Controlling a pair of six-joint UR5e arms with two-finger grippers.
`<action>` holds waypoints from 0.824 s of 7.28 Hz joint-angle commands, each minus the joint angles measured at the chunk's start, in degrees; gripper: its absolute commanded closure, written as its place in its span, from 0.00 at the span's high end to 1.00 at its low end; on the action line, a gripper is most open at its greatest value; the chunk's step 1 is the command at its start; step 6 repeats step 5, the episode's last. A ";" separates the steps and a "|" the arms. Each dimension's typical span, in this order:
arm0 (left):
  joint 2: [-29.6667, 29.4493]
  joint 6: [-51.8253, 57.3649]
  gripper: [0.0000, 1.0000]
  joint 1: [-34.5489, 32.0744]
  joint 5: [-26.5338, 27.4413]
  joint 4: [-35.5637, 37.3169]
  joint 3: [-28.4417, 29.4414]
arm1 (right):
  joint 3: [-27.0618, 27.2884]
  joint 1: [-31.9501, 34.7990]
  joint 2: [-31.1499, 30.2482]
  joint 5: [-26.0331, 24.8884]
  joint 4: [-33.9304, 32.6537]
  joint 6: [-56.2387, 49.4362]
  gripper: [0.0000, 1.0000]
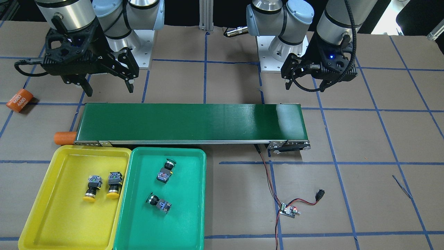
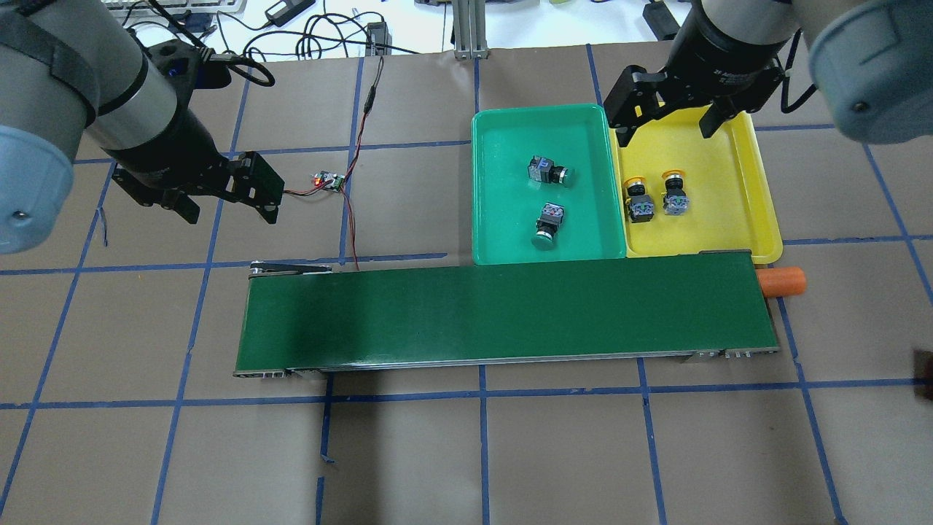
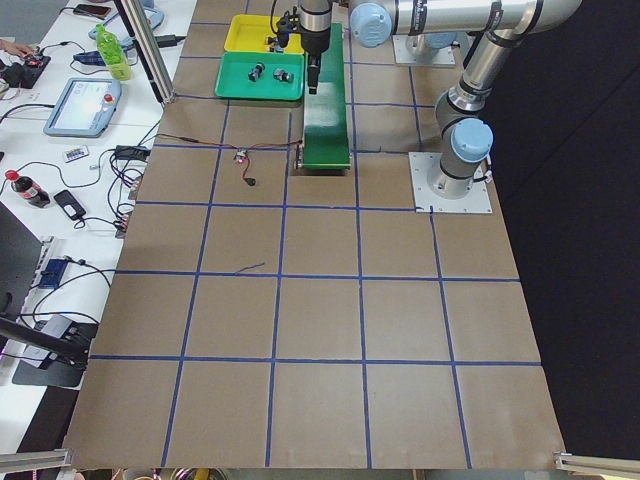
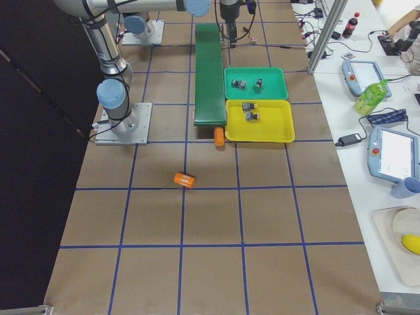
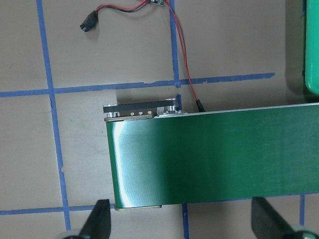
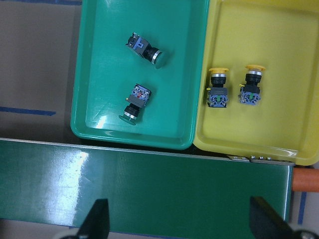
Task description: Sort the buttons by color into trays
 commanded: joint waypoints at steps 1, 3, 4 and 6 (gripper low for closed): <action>0.02 0.08 1.00 -0.09 -0.14 0.03 0.03 | -0.11 0.03 0.15 -1.38 -0.09 0.58 1.00; 0.02 0.34 1.00 0.00 0.20 0.03 0.03 | -0.11 -0.06 0.33 -1.29 -0.17 0.49 1.00; 0.02 0.43 1.00 0.00 0.20 0.12 0.03 | -0.11 -0.23 0.41 -1.20 -0.17 0.49 1.00; 0.02 0.43 1.00 0.00 0.12 0.03 0.03 | -0.11 -0.23 0.41 -1.20 -0.17 0.49 1.00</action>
